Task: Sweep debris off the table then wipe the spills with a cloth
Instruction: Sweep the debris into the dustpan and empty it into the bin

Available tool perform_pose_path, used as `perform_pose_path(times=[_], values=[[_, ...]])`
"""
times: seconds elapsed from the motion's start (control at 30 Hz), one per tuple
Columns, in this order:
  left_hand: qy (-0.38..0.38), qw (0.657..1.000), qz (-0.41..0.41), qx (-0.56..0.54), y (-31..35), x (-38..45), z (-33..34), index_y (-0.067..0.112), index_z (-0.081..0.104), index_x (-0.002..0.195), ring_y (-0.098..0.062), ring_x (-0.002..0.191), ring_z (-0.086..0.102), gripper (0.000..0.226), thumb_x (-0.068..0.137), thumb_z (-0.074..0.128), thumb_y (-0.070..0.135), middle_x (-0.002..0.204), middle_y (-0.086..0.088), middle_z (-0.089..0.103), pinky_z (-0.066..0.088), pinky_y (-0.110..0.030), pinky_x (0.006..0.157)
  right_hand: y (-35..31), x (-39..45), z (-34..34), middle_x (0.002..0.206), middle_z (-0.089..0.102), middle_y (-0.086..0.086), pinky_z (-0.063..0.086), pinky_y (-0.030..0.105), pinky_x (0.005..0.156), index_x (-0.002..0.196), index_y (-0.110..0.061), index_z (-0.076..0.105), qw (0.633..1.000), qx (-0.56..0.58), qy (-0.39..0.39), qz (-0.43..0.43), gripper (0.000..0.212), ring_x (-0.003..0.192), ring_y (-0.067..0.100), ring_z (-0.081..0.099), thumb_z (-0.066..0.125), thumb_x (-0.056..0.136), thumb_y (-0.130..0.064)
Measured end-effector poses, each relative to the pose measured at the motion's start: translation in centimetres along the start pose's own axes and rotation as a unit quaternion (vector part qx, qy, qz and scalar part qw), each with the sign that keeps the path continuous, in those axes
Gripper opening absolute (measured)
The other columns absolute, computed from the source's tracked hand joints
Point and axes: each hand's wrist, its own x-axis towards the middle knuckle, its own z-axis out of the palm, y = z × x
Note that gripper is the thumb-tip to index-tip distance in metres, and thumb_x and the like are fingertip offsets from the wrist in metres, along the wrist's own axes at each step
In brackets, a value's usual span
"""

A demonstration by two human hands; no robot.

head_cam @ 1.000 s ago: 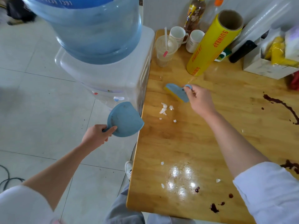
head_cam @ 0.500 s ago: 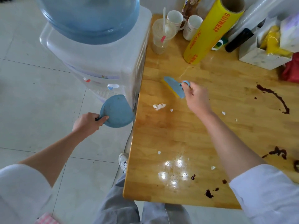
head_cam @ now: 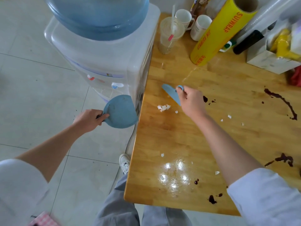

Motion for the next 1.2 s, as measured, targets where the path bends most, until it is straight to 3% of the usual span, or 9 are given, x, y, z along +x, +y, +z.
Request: perform_pose_path(times=[0.13, 0.27, 0.37, 0.43, 0.53, 0.73, 0.97, 1.1, 1.2], values=[[-0.035, 0.994, 0.015, 0.101, 0.4, 0.8, -0.5, 0.028, 0.059, 0.068, -0.015, 0.072, 0.06, 0.047, 0.1, 0.037, 0.054, 0.075, 0.012, 0.066, 0.045, -0.029, 0.059, 0.5, -0.4, -1.5, 0.056, 0.052, 0.02, 0.026, 0.036, 0.047, 0.076, 0.003, 0.059, 0.999, -0.006, 0.042, 0.022, 0.044, 0.049, 0.018, 0.035, 0.047, 0.103, -0.03], [-0.061, 0.986, 0.01, 0.157, 0.8, 1.7, -0.8, 0.032, 0.055, 0.075, -0.016, 0.081, 0.06, 0.042, 0.103, 0.03, 0.052, 0.084, 0.012, 0.066, 0.047, -0.032, 0.068, 2.1, 1.3, -4.1, 0.063, 0.059, 0.018, 0.037, 0.044, 0.055, 0.084, 0.001, 0.065, 0.989, -0.009, 0.128, 0.074, 0.039, 0.059, 0.033, 0.053, 0.047, 0.102, -0.028], [-0.095, 0.977, 0.006, 0.189, 1.3, 2.1, -0.5, 0.032, 0.049, 0.077, -0.024, 0.094, 0.056, 0.04, 0.104, 0.026, 0.05, 0.093, 0.004, 0.062, 0.048, -0.037, 0.08, 2.2, 1.3, -3.4, 0.063, 0.059, 0.016, 0.036, 0.041, 0.055, 0.088, 0.001, 0.064, 0.992, -0.023, 0.102, 0.067, 0.033, 0.058, 0.033, 0.052, 0.046, 0.102, -0.023], [-0.115, 0.974, -0.002, 0.195, 1.9, 2.4, -0.2, 0.034, 0.048, 0.084, -0.027, 0.104, 0.049, 0.033, 0.105, 0.024, 0.046, 0.095, 0.002, 0.055, 0.045, -0.041, 0.084, 1.8, 0.3, -2.1, 0.059, 0.055, 0.011, 0.031, 0.028, 0.047, 0.09, -0.002, 0.063, 0.996, -0.03, 0.068, 0.048, 0.028, 0.051, 0.023, 0.045, 0.044, 0.102, -0.019], [-0.129, 0.972, -0.011, 0.195, 2.8, 2.6, 0.3, 0.036, 0.045, 0.095, -0.03, 0.112, 0.042, 0.023, 0.104, 0.024, 0.038, 0.098, -0.004, 0.049, 0.037, -0.041, 0.078, 1.2, -1.3, -0.4, 0.058, 0.049, -0.004, 0.024, 0.019, 0.044, 0.095, -0.011, 0.061, 0.997, -0.038, 0.051, 0.03, 0.023, 0.049, 0.01, 0.043, 0.041, 0.103, -0.017], [-0.128, 0.975, 0.019, 0.182, 3.8, 3.3, 0.4, 0.027, 0.053, 0.115, -0.032, 0.113, 0.042, 0.033, 0.105, 0.023, 0.037, 0.103, -0.007, 0.045, 0.04, -0.041, 0.086, -1.5, -3.8, 2.8, 0.081, 0.058, 0.001, 0.032, 0.025, 0.057, 0.111, -0.008, 0.063, 0.999, -0.043, 0.018, -0.026, 0.025, 0.071, 0.019, 0.053, 0.04, 0.104, -0.015], [-0.101, 0.981, 0.065, 0.153, 4.9, 3.9, 1.3, 0.027, 0.05, 0.129, -0.028, 0.11, 0.045, 0.039, 0.106, 0.023, 0.042, 0.109, -0.007, 0.049, 0.045, -0.043, 0.091, -5.2, -4.8, 5.3, 0.086, 0.057, -0.003, 0.033, 0.023, 0.061, 0.116, -0.013, 0.064, 0.998, 0.001, -0.019, -0.064, 0.028, 0.072, 0.013, 0.051, 0.04, 0.105, -0.019], [-0.089, 0.983, 0.069, 0.146, 4.7, 4.0, 1.9, 0.028, 0.052, 0.128, -0.028, 0.11, 0.046, 0.039, 0.106, 0.024, 0.042, 0.108, -0.006, 0.05, 0.042, -0.041, 0.086, -3.6, -4.0, 3.0, 0.083, 0.06, -0.005, 0.025, 0.012, 0.053, 0.114, -0.012, 0.064, 0.999, -0.006, 0.039, -0.027, 0.03, 0.062, 0.005, 0.046, 0.037, 0.105, -0.02], [-0.094, 0.983, 0.067, 0.145, 4.0, 3.7, 2.3, 0.028, 0.051, 0.128, -0.028, 0.109, 0.046, 0.038, 0.106, 0.023, 0.042, 0.109, -0.006, 0.05, 0.042, -0.04, 0.086, -0.8, -3.9, 0.7, 0.074, 0.056, -0.003, 0.027, 0.018, 0.053, 0.11, -0.014, 0.063, 0.996, -0.027, 0.078, 0.045, 0.028, 0.061, 0.012, 0.046, 0.037, 0.104, -0.02]])
